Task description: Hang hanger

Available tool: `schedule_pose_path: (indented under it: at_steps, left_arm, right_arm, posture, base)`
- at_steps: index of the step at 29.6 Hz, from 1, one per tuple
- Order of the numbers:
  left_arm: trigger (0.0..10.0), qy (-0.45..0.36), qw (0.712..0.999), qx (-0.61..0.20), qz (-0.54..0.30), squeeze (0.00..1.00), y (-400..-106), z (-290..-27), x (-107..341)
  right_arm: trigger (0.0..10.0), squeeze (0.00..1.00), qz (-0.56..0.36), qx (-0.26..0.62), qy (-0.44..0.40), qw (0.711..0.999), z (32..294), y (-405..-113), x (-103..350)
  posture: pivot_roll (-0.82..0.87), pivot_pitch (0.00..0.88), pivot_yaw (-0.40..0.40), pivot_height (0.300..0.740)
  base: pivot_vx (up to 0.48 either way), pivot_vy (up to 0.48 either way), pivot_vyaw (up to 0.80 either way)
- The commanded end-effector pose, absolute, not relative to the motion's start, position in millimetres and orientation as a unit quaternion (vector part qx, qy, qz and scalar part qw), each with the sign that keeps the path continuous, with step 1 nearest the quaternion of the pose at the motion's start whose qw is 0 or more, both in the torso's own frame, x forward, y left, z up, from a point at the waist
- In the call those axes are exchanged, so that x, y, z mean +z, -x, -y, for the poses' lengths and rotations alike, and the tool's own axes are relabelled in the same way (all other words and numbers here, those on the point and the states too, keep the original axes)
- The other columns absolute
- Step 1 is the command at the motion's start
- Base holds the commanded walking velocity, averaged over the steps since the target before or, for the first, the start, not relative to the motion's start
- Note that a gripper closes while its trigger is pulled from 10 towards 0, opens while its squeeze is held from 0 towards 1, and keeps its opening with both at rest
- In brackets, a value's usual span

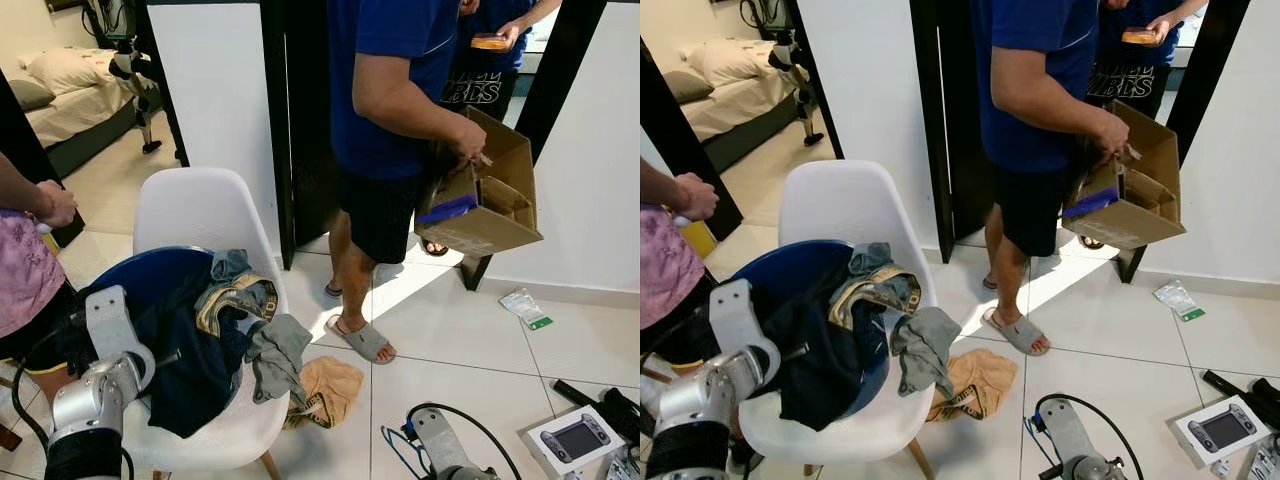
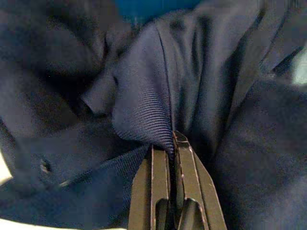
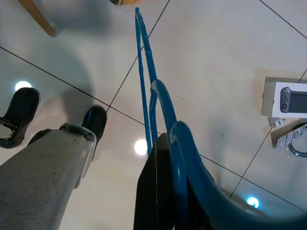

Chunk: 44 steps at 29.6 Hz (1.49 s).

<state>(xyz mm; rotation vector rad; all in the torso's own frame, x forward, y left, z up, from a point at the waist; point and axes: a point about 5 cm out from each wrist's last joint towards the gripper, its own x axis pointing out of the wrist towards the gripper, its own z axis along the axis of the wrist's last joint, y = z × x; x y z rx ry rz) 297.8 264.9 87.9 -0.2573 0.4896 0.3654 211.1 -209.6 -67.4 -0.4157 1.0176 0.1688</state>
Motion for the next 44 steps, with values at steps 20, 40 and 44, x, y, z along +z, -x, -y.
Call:
schedule_pose_path:
  at_steps: [20,40,44]
  left_arm:
    - [0.0,-0.091,0.956,0.252,0.123,0.0,-318,-295,283]
    - [2.2,-0.306,0.926,-0.193,-0.107,0.0,-308,-203,197]
    - [2.3,-0.312,0.917,-0.212,-0.126,0.0,-304,-201,190]
  right_arm:
    - [10.0,0.0,-0.48,0.084,0.202,0.85,206,-212,-67]
    - [10.0,0.0,-0.479,0.089,0.207,0.848,206,-213,-67]
    - [10.0,0.0,-0.48,0.089,0.207,0.848,205,-213,-67]
  posture:
    - [0.01,0.003,0.016,0.74]
    - [0.01,0.004,0.018,0.74]
    - [0.01,0.004,0.018,0.74]
  base:
    - [0.0,0.0,0.0]
    - [0.0,0.0,0.0]
    - [0.0,0.0,0.0]
